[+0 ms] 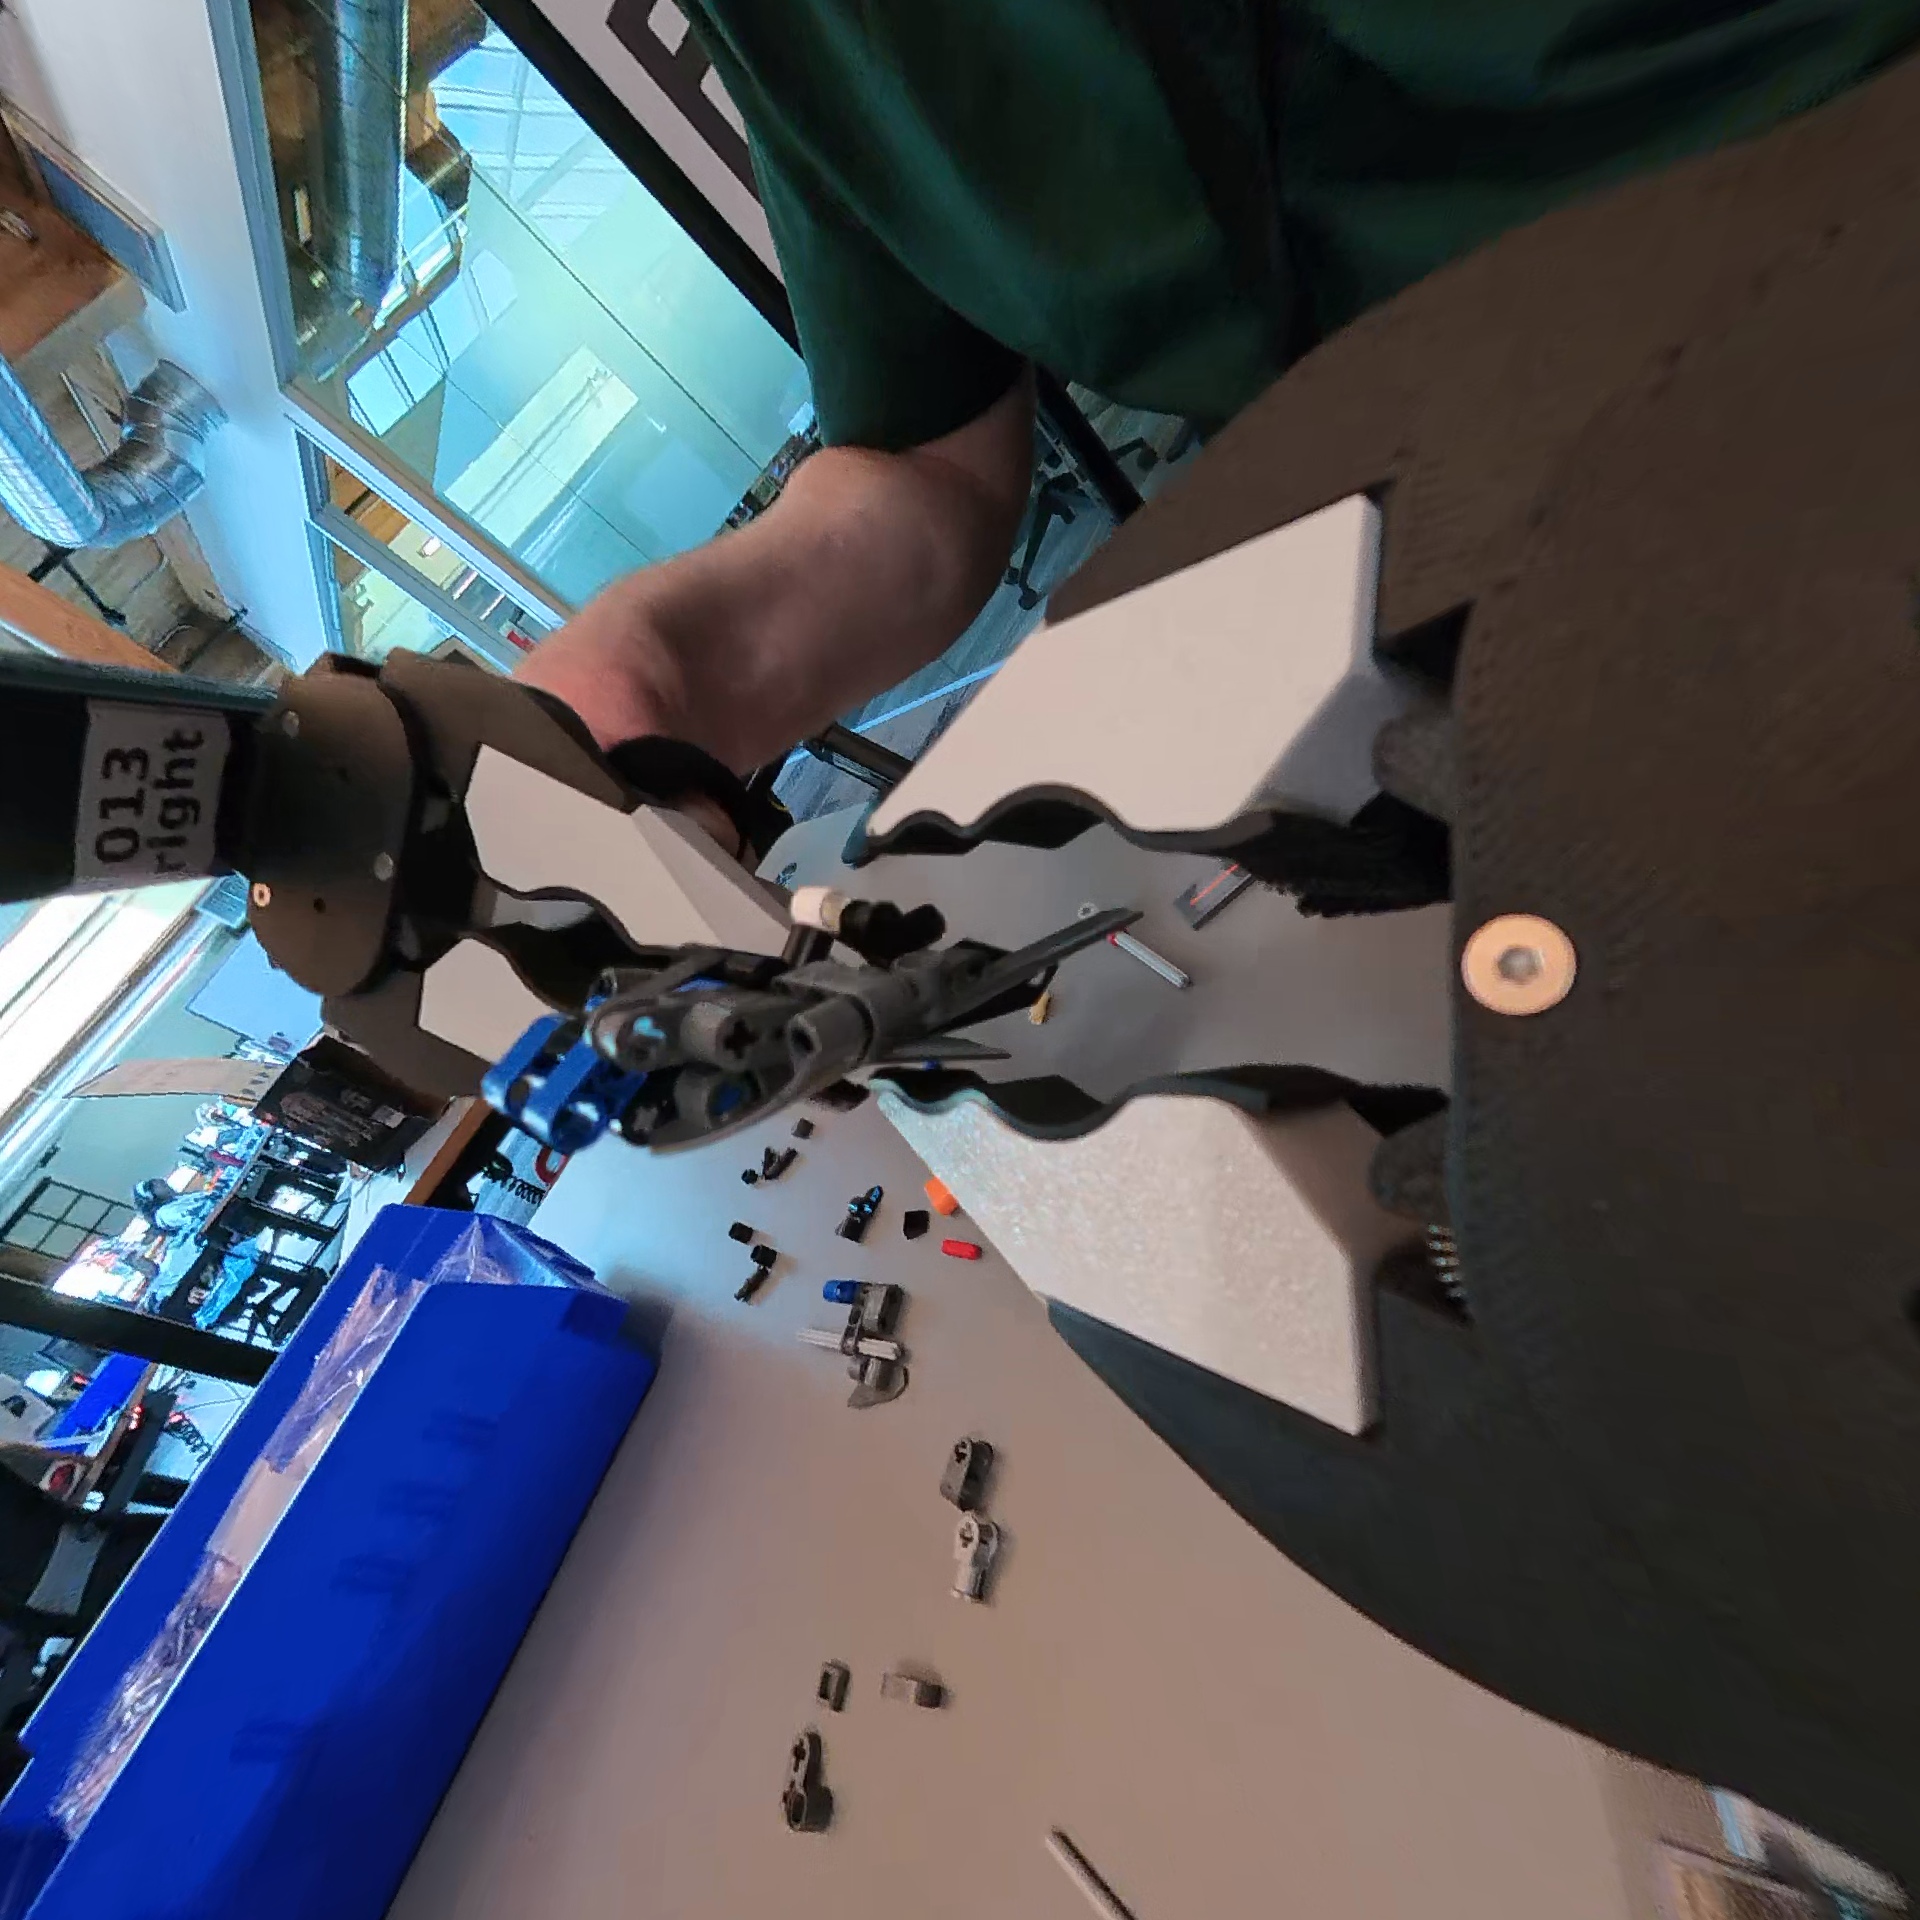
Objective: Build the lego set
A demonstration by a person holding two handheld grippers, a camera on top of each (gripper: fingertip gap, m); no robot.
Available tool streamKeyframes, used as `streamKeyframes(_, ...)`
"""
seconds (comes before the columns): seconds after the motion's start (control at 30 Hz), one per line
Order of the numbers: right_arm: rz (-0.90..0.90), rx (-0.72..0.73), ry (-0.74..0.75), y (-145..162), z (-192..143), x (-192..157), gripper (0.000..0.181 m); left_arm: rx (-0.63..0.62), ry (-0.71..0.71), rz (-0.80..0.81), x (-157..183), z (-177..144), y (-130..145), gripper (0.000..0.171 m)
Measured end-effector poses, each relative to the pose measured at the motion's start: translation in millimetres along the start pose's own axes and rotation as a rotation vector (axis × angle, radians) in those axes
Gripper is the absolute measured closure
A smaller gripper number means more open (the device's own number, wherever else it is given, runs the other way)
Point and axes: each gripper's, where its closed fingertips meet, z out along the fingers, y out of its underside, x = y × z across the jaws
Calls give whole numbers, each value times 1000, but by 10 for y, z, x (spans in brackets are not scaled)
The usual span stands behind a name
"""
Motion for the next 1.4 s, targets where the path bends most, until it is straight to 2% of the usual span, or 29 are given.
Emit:
streamKeyframes(0.13, -17, 6, 9, -24, 21, 1, 174, -41, 9, -3, 0, 47, 79, 140)
streamKeyframes(0.3, -40, 26, -1, -52, 20, -17, 174, -10, 21, -30, 2, 31, 50, 148)
streamKeyframes(0.63, -52, 36, 5, -54, 14, 42, 174, -28, 5, -20, -33, -25, 24, 149)
streamKeyframes(0.83, -65, 30, 37, -28, 53, 102, 174, -27, 15, -53, -35, 23, 42, 142)
streamKeyframes(1.4, -57, 56, 24, 5, 64, 163, 174, -48, -30, -46, -104, -20, 49, 152)
